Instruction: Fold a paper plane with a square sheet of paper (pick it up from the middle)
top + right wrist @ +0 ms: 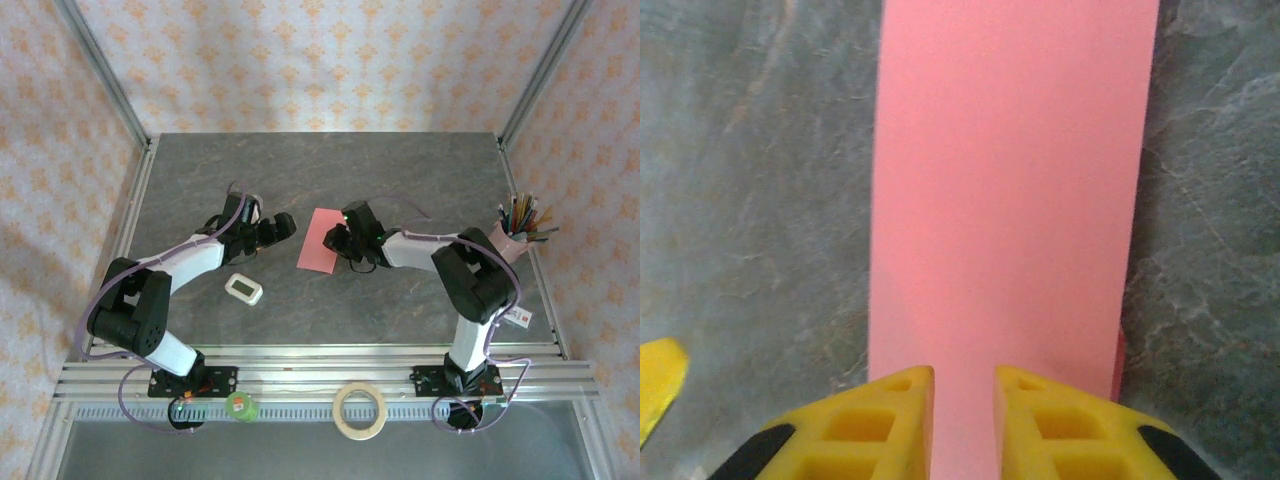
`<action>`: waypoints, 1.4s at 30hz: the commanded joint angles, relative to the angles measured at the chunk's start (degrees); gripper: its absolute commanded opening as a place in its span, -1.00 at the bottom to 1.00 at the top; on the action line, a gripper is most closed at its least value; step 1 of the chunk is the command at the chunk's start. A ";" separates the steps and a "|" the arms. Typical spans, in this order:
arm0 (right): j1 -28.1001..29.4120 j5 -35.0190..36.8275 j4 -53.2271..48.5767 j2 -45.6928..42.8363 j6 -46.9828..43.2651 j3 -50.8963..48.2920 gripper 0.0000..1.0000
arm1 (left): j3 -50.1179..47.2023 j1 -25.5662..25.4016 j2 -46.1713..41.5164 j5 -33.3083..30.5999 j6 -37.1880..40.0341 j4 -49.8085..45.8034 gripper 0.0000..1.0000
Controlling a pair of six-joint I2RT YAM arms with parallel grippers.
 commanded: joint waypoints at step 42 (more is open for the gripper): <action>-0.90 -1.67 -6.37 3.45 -5.87 4.64 -0.58 | -7.68 -7.17 1.91 11.06 -9.58 4.78 0.16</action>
